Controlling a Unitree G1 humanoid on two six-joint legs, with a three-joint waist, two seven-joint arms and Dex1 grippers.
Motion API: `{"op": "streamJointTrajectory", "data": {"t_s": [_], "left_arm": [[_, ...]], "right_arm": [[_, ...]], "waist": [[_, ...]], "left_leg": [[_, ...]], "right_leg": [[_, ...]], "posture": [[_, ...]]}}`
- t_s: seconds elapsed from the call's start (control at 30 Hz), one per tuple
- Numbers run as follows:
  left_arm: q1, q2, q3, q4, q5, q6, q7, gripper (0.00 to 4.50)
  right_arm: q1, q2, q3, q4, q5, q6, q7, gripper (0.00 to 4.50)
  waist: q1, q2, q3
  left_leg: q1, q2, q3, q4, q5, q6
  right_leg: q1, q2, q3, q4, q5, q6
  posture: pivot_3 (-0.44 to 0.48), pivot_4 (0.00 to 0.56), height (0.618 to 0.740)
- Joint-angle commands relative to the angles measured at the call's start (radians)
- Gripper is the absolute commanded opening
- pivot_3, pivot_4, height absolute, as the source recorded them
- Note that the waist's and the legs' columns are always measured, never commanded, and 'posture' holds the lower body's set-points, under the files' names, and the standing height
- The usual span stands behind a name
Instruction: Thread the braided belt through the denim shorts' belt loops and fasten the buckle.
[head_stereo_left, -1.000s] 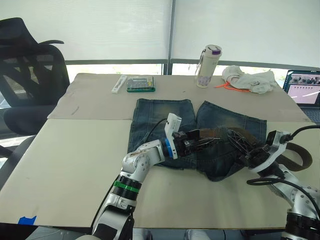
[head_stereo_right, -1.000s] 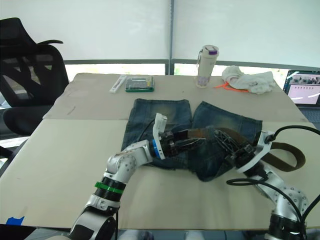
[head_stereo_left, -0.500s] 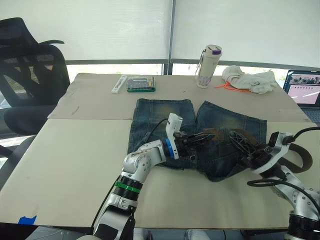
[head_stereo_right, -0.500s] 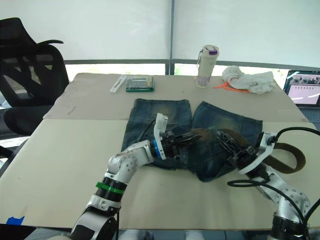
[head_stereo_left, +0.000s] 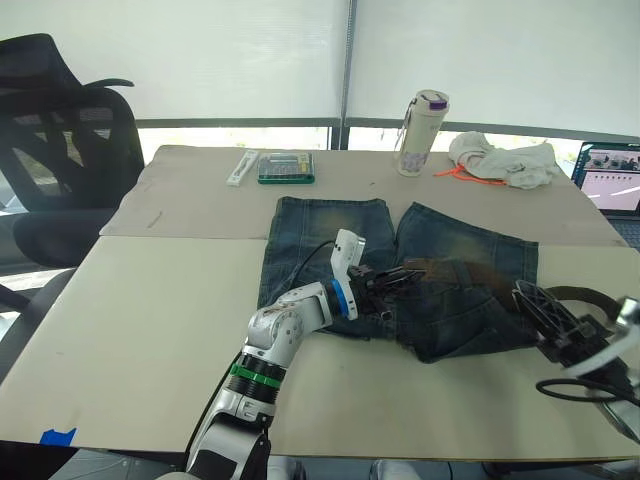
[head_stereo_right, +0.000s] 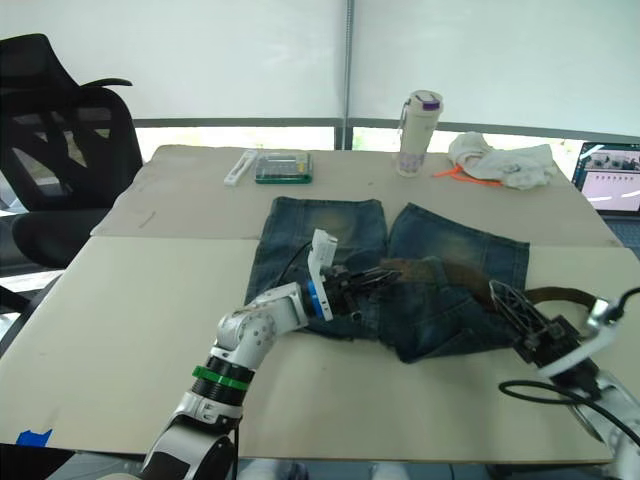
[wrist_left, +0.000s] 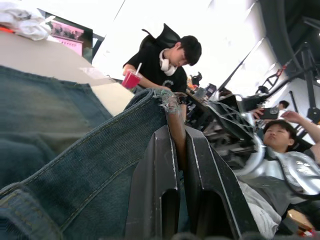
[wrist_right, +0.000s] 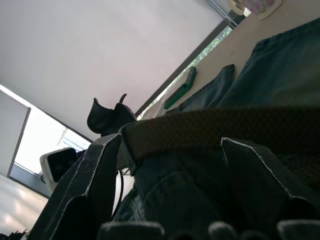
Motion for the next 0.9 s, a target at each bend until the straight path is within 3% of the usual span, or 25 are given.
{"op": "streamJointTrajectory", "data": {"t_s": [0.03, 0.23, 0.5, 0.67, 0.9], "left_arm": [[-0.028, -0.003, -0.009, 0.014, 0.025, -0.015, 0.008, 0.0], [-0.028, -0.006, -0.019, 0.026, 0.044, -0.019, -0.002, 0.0], [-0.031, -0.008, -0.026, 0.014, 0.049, -0.017, -0.008, 0.0], [-0.026, 0.002, -0.025, 0.01, 0.051, -0.016, -0.01, 0.0], [-0.006, 0.015, -0.02, -0.008, 0.046, -0.009, -0.002, 0.0]], "right_arm": [[0.019, -0.003, -0.028, -0.132, 0.107, 0.021, -0.031, 3.52], [0.036, 0.045, 0.146, -0.332, 0.086, 0.012, -0.129, 3.52], [-0.01, 0.092, 0.341, -0.352, -0.155, -0.083, -0.191, 3.52], [-0.061, 0.153, 0.276, -0.257, -0.224, -0.196, -0.273, 3.52], [-0.104, 0.201, 0.148, -0.139, -0.15, -0.233, -0.371, 3.52]], "waist": [[-0.006, 0.0, 0.0], [-0.008, 0.0, 0.0], [0.003, 0.0, 0.0], [0.001, 0.0, 0.0], [0.002, 0.0, 0.0]], "left_leg": [[0.0, 0.0, 0.0, 0.0, 0.0, 0.0], [0.0, 0.0, -0.001, 0.0, 0.0, 0.0], [-0.001, -0.001, -0.001, 0.001, 0.0, 0.0], [-0.001, -0.001, -0.001, 0.001, 0.0, 0.0], [-0.001, -0.001, -0.001, 0.001, 0.0, -0.001]], "right_leg": [[0.0, 0.0, 0.0, 0.0, 0.0, 0.0], [0.0, 0.0, 0.0, 0.0, 0.0, 0.0], [-0.001, 0.0, 0.0, 0.0, 0.0, 0.0], [-0.001, 0.0, 0.0, 0.001, 0.0, 0.0], [-0.001, 0.0, -0.001, 0.001, 0.0, 0.0]], "posture": [[0.0, 0.15, 0.737], [0.0, 0.15, 0.737], [0.0, 0.15, 0.737], [0.0, 0.15, 0.737], [0.0, 0.15, 0.737]]}}
